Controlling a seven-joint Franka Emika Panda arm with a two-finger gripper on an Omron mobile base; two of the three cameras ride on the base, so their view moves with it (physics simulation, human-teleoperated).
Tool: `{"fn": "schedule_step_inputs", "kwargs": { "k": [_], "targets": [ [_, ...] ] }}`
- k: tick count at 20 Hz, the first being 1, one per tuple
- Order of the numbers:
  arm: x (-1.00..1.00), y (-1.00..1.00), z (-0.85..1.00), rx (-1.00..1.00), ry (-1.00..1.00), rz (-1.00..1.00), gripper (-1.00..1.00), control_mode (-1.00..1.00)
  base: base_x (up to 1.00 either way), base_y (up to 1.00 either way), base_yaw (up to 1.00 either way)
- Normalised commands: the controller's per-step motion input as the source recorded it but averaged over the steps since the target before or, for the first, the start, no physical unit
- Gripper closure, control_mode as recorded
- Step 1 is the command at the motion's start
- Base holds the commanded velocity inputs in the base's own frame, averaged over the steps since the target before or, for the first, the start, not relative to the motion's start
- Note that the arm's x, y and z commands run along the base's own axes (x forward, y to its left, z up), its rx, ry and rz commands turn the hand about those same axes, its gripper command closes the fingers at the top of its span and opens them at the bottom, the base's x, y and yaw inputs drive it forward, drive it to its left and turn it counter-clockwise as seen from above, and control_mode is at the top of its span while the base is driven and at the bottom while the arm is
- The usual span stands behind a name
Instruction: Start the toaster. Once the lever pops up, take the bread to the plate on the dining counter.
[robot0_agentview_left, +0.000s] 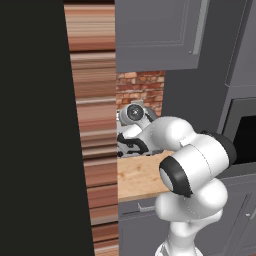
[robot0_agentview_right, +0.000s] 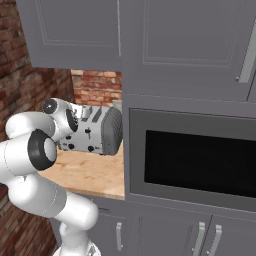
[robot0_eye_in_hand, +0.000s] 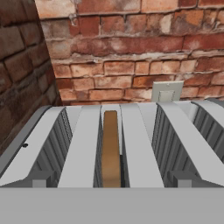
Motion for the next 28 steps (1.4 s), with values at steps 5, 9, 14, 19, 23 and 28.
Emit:
{"fn": "schedule_step_inputs", "kwargs": {
  "k": [5, 9, 14, 19, 23, 28],
  "targets": [
    [0.00, 0.00, 0.00, 0.00, 0.00, 0.00, -1.00, -1.00, 0.00, 0.00, 0.00],
    [0.00, 0.00, 0.00, 0.00, 0.00, 0.00, -1.00, -1.00, 0.00, 0.00, 0.00],
    [0.00, 0.00, 0.00, 0.00, 0.00, 0.00, -1.00, -1.00, 0.00, 0.00, 0.00],
    [0.00, 0.00, 0.00, 0.00, 0.00, 0.00, -1.00, -1.00, 0.00, 0.00, 0.00],
    [0.00, 0.00, 0.00, 0.00, 0.00, 0.00, -1.00, -1.00, 0.00, 0.00, 0.00],
    [0.00, 0.00, 0.00, 0.00, 0.00, 0.00, -1.00, -1.00, 0.00, 0.00, 0.00]
  ]
}}
